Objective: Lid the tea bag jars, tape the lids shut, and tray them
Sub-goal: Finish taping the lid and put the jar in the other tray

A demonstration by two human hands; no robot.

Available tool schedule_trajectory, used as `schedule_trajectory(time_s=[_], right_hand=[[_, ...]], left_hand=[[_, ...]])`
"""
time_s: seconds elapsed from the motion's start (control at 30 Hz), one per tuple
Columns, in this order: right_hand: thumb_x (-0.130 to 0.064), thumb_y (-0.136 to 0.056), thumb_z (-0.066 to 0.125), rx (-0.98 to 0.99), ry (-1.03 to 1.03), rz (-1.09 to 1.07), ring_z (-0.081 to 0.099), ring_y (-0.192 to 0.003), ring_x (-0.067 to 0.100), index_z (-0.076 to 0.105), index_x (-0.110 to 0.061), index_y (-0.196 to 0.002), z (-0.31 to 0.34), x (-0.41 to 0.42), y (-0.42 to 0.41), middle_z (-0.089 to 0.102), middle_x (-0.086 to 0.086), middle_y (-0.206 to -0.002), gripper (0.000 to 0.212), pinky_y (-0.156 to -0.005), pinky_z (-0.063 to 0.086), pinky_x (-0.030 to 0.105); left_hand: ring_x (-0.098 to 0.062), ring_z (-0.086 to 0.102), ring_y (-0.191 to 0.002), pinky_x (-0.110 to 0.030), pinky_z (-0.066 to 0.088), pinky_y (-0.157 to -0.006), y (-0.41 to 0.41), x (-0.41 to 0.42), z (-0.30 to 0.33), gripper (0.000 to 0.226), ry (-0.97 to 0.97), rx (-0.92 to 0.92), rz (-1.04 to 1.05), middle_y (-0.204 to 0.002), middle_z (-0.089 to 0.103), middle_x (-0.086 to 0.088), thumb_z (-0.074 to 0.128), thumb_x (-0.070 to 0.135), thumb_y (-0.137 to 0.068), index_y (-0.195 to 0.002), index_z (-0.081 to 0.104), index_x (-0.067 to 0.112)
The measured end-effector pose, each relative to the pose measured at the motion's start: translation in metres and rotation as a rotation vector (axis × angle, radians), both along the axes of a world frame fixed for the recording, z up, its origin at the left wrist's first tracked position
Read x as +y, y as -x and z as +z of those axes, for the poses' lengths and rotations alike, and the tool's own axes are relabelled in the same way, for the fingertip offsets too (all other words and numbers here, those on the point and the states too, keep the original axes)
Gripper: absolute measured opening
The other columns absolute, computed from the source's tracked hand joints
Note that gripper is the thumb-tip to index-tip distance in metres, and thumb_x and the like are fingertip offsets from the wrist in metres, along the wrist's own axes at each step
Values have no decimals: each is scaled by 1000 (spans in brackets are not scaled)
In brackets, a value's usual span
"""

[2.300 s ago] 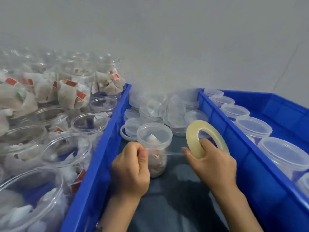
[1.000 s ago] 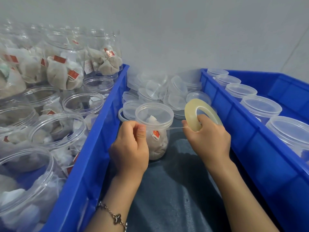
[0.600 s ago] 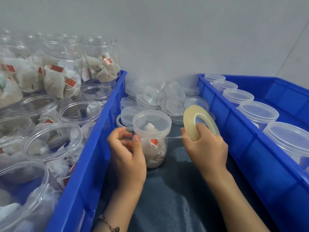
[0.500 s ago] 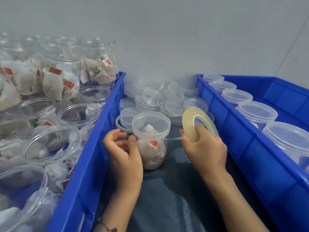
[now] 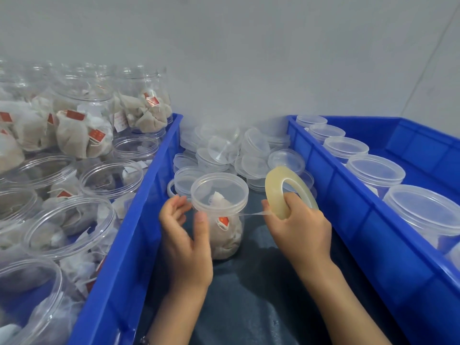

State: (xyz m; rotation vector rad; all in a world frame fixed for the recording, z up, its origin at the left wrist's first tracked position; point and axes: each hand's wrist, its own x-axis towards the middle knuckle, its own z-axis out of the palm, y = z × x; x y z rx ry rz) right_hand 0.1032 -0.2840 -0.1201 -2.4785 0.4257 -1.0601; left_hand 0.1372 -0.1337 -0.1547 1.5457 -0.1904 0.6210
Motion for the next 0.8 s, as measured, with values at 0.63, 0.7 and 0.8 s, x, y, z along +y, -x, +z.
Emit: schedule_trajectory(time_s=[0.63, 0.7, 0.8], right_hand=[[-26, -83, 60, 175, -1, 49, 59, -74, 31, 44, -24, -86, 19, -22, 10, 67, -2, -82, 15, -59, 38, 32], [-29, -85, 57, 210, 10, 65, 59, -77, 31, 41, -26, -83, 18, -20, 7, 67, -1, -83, 17, -59, 34, 31], [-34, -86, 55, 240, 27, 94, 59, -80, 31, 45, -25, -85, 17, -17, 6, 67, -2, -85, 14, -59, 33, 32]], left_hand=[[-7, 66, -89, -32, 52, -80, 17, 8, 26, 77, -60, 221, -330, -93, 70, 5, 78, 58, -38, -105, 62, 24], [-9, 67, -84, -31, 50, -76, 19, 10, 30, 67, 27, 219, -396, -90, 71, 4, 78, 52, -39, -97, 65, 21], [-14, 68, -87, -27, 50, -75, 21, 9, 33, 57, 111, 236, -568, -94, 72, -1, 77, 45, -42, -94, 69, 23]])
